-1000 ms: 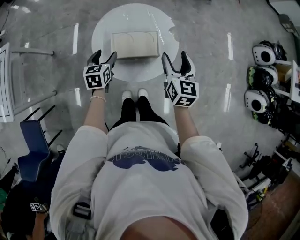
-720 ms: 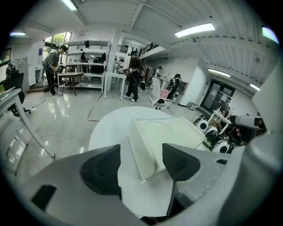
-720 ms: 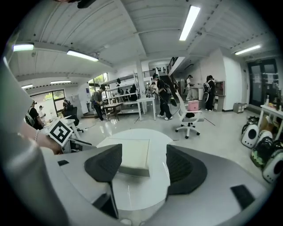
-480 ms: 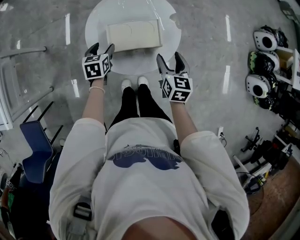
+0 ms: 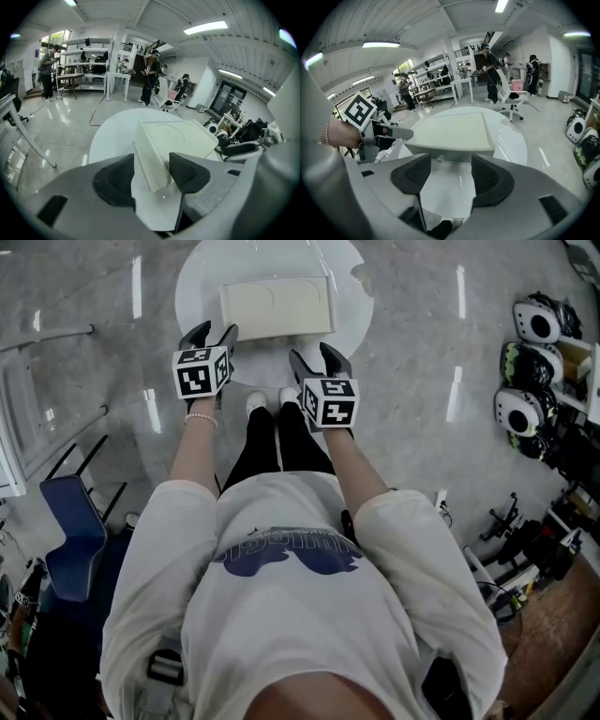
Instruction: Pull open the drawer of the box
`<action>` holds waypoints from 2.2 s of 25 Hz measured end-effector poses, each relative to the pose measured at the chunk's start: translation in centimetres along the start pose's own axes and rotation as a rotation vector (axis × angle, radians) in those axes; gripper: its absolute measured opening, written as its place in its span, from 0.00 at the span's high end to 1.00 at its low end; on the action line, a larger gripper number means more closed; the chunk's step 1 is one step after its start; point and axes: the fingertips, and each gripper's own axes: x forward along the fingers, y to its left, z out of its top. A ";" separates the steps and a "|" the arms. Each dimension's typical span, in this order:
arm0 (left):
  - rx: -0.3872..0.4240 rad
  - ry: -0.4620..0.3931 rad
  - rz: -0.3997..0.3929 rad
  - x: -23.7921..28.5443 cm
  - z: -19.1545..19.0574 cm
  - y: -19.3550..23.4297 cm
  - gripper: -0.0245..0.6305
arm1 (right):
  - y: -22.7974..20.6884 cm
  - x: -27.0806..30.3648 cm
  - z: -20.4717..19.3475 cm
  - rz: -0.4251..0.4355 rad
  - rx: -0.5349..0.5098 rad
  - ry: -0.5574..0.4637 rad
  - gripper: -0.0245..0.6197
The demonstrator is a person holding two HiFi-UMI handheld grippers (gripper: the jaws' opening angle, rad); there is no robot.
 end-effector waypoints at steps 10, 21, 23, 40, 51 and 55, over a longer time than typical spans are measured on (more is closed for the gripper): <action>0.052 0.032 -0.031 0.4 0.6 -1.5 0.74 | 1.9 5.8 -3.0 0.026 0.049 0.177 0.64; 0.037 0.043 -0.040 0.4 0.4 -1.5 0.76 | 2.9 8.5 -3.5 0.028 0.117 0.227 0.71; 0.035 0.044 -0.042 0.4 0.4 -1.5 0.77 | 2.7 8.7 -3.4 0.018 0.117 0.231 0.75; 0.027 0.050 -0.031 0.6 0.3 -1.5 0.77 | 3.0 7.8 -4.5 0.049 0.090 0.250 0.85; 0.028 0.047 -0.020 0.6 0.1 -1.3 0.77 | 4.1 5.3 -7.7 0.088 0.068 0.273 0.85; 0.026 0.046 -0.015 0.6 0.1 -1.2 0.77 | 4.5 4.5 -8.7 0.102 0.056 0.281 0.86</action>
